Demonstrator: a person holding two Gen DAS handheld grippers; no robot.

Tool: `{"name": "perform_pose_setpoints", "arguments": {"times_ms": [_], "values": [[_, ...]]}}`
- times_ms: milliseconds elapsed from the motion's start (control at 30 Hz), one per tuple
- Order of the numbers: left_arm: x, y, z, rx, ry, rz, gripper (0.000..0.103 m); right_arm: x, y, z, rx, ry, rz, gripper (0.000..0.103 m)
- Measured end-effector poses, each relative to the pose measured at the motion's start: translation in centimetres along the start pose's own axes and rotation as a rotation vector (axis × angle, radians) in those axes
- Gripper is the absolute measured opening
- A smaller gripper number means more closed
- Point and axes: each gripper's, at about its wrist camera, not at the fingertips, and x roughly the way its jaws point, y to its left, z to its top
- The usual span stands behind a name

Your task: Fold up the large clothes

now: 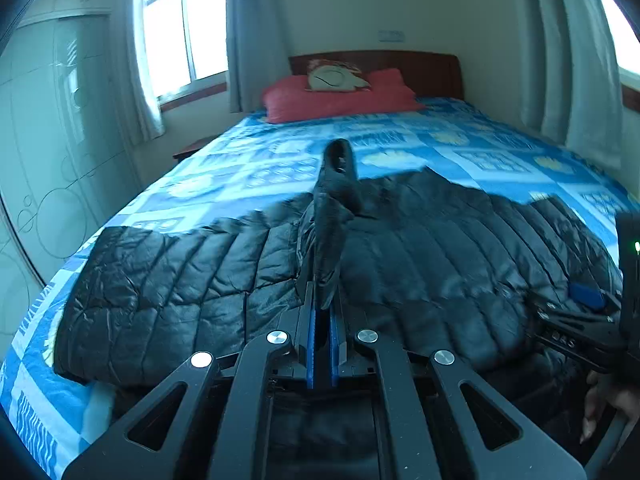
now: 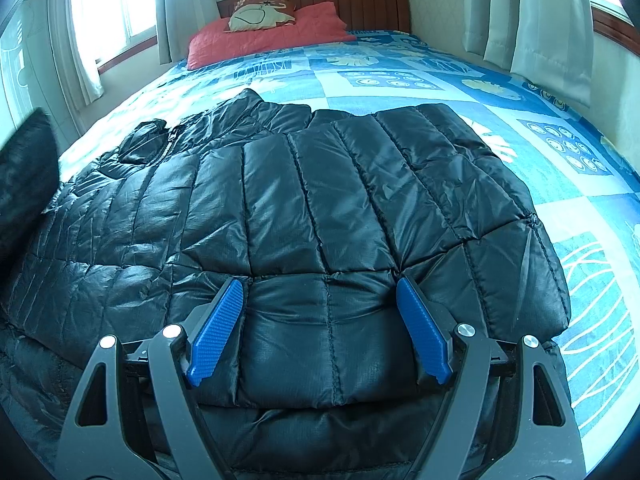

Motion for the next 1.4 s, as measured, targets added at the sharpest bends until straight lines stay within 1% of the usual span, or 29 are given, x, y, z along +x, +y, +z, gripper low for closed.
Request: {"name": "perform_pose_setpoints", "arguments": {"times_ms": [100, 233, 267, 300, 333, 367, 400, 433, 467, 533, 633, 700, 733, 800, 867, 1000, 1033, 1100, 1133, 1167, 1200, 1300, 1367, 1400], "values": [[0.1, -0.8, -0.8, 0.023, 0.018, -0.017, 0.005, 0.0, -0.1, -0.2, 0.006, -0.004, 0.005, 0.079], [0.9, -2.8, -1.5, 0.053, 0.078, -0.047, 0.008, 0.1, 0.0, -0.1, 0.007, -0.004, 0.005, 0.079], [1.1, -3.0, -1.8, 0.062, 0.097, -0.055, 0.014, 0.0, 0.0, -0.1, 0.007, -0.004, 0.005, 0.079], [1.5, -3.5, -1.8, 0.07, 0.109, -0.063, 0.027, -0.1, -0.1, -0.2, 0.008, -0.005, 0.006, 0.079], [1.6, -3.9, -1.9, 0.08, 0.123, -0.079, 0.035, 0.0, -0.1, -0.1, 0.009, -0.004, 0.008, 0.079], [1.4, -4.1, -2.0, 0.088, 0.125, -0.089, 0.052, 0.1, -0.1, -0.1, 0.011, -0.004, 0.01, 0.079], [1.0, -4.3, -2.1, 0.094, 0.112, -0.087, 0.066, 0.1, -0.2, -0.2, 0.014, -0.004, 0.012, 0.079], [0.7, -4.5, -2.0, 0.097, 0.095, -0.082, 0.07, 0.2, -0.1, -0.1, 0.015, -0.003, 0.014, 0.079], [0.0, -4.5, -2.1, 0.101, 0.071, -0.076, 0.073, 0.3, -0.1, 0.0, 0.017, -0.003, 0.017, 0.079], [-1.5, -4.6, -2.3, 0.119, 0.04, -0.073, 0.073, 0.3, -0.2, 0.1, 0.024, -0.003, 0.025, 0.079], [-3.6, -3.4, -2.4, 0.12, 0.008, -0.07, 0.073, -0.5, -0.2, 0.6, 0.047, -0.006, 0.03, 0.079], [-4.7, -1.7, -2.5, 0.091, -0.004, -0.067, 0.073, -2.3, 0.1, 0.8, 0.075, -0.039, 0.071, 0.079], [-5.3, -0.3, -2.7, 0.064, -0.011, -0.061, 0.073, -3.1, 0.8, 1.1, 0.089, -0.055, 0.107, 0.079], [-6.0, 2.3, -3.0, 0.018, -0.015, -0.037, 0.073, -4.2, 2.3, 1.4, 0.09, -0.058, 0.168, 0.079], [-6.1, 4.7, -3.3, -0.008, -0.009, 0.001, 0.073, -4.0, 5.1, 1.9, 0.063, -0.023, 0.237, 0.079], [-5.6, 8.6, -3.8, -0.045, 0.012, 0.094, 0.073, -1.7, 9.0, 2.3, 0.036, 0.05, 0.298, 0.079], [-5.4, 9.8, -4.0, -0.069, 0.021, 0.112, 0.073, -0.7, 10.0, 2.3, 0.035, 0.085, 0.321, 0.077], [-5.3, 11.8, -4.2, -0.111, 0.027, 0.139, 0.073, 0.6, 11.2, 2.3, 0.033, 0.141, 0.351, 0.025], [-5.3, 12.5, -4.3, -0.121, 0.028, 0.148, 0.073, 0.6, 11.4, 2.5, 0.042, 0.137, 0.35, 0.025], [-5.4, 13.2, -4.3, -0.13, 0.028, 0.16, 0.073, 0.2, 11.3, 2.5, 0.048, 0.122, 0.358, 0.021], [-5.4, 13.8, -4.3, -0.136, 0.026, 0.168, 0.073, -0.2, 11.0, 2.6, 0.051, 0.106, 0.361, 0.019], [-5.7, 14.9, -4.0, -0.15, 0.011, 0.18, 0.073, -2.3, 8.9, 3.5, 0.061, 0.028, 0.319, 0.018], [-5.9, 15.5, -3.9, -0.162, 0.002, 0.182, 0.073, -3.5, 6.8, 3.9, 0.07, -0.012, 0.287, 0.018], [-5.8, 15.6, -3.8, -0.169, 0.0, 0.183, 0.073, -4.0, 5.6, 4.4, 0.071, -0.031, 0.253, 0.018]]}}
